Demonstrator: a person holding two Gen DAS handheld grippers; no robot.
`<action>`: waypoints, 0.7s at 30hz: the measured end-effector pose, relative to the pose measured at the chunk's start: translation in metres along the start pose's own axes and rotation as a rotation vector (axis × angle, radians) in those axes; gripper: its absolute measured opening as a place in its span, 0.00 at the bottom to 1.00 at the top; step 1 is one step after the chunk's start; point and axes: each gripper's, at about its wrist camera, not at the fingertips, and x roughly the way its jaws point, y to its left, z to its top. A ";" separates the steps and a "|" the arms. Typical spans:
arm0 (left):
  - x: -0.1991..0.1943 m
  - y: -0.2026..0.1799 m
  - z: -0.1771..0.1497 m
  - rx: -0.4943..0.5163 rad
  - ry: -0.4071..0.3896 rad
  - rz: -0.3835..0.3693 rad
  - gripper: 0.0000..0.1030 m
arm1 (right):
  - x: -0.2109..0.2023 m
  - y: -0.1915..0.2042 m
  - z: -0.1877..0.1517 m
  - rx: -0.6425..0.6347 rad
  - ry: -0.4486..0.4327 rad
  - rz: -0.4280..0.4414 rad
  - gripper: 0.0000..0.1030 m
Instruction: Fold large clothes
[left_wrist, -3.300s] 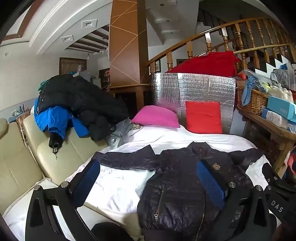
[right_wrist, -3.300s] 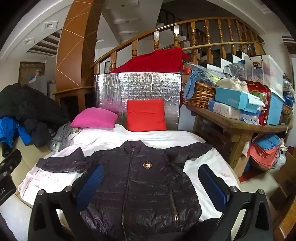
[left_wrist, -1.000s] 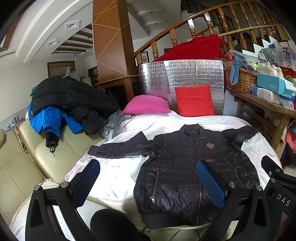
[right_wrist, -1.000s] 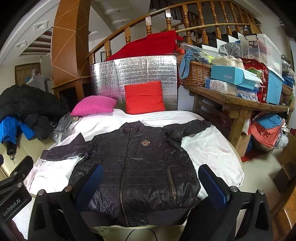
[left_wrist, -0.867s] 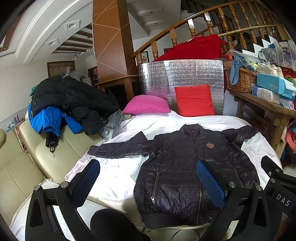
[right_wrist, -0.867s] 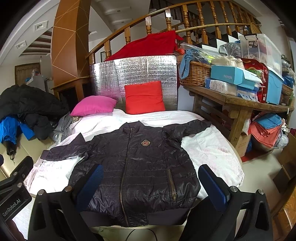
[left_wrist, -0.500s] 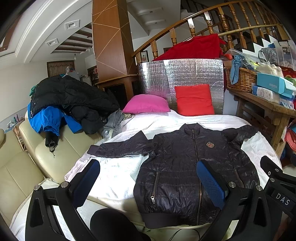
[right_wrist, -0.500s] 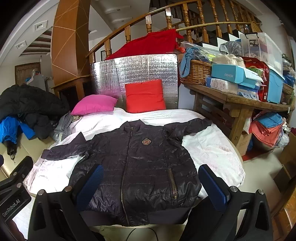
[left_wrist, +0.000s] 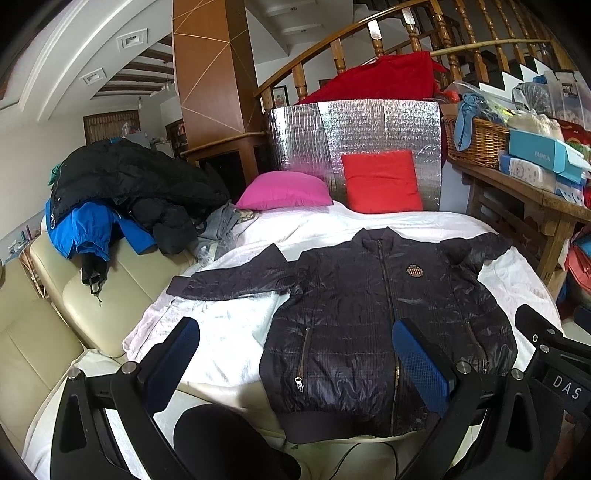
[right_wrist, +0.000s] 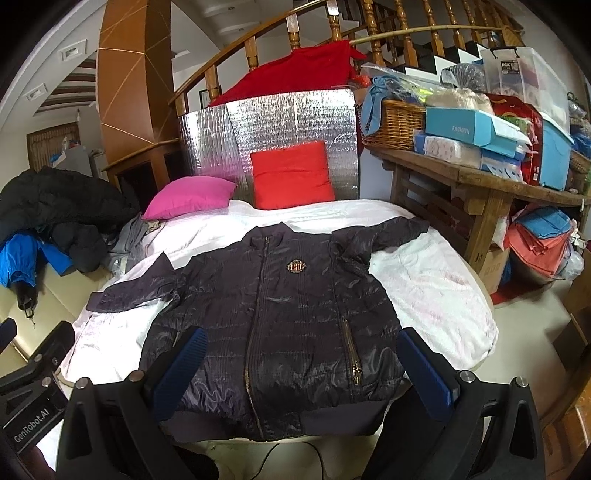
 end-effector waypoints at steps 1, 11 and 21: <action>0.000 0.000 0.000 0.000 0.002 -0.001 1.00 | 0.001 -0.001 -0.001 0.001 0.002 0.000 1.00; 0.006 -0.004 -0.002 0.012 0.017 -0.004 1.00 | 0.007 -0.005 -0.003 0.013 0.022 0.003 1.00; 0.007 -0.005 -0.003 0.014 0.021 -0.005 1.00 | 0.009 -0.007 -0.003 0.020 0.024 0.003 1.00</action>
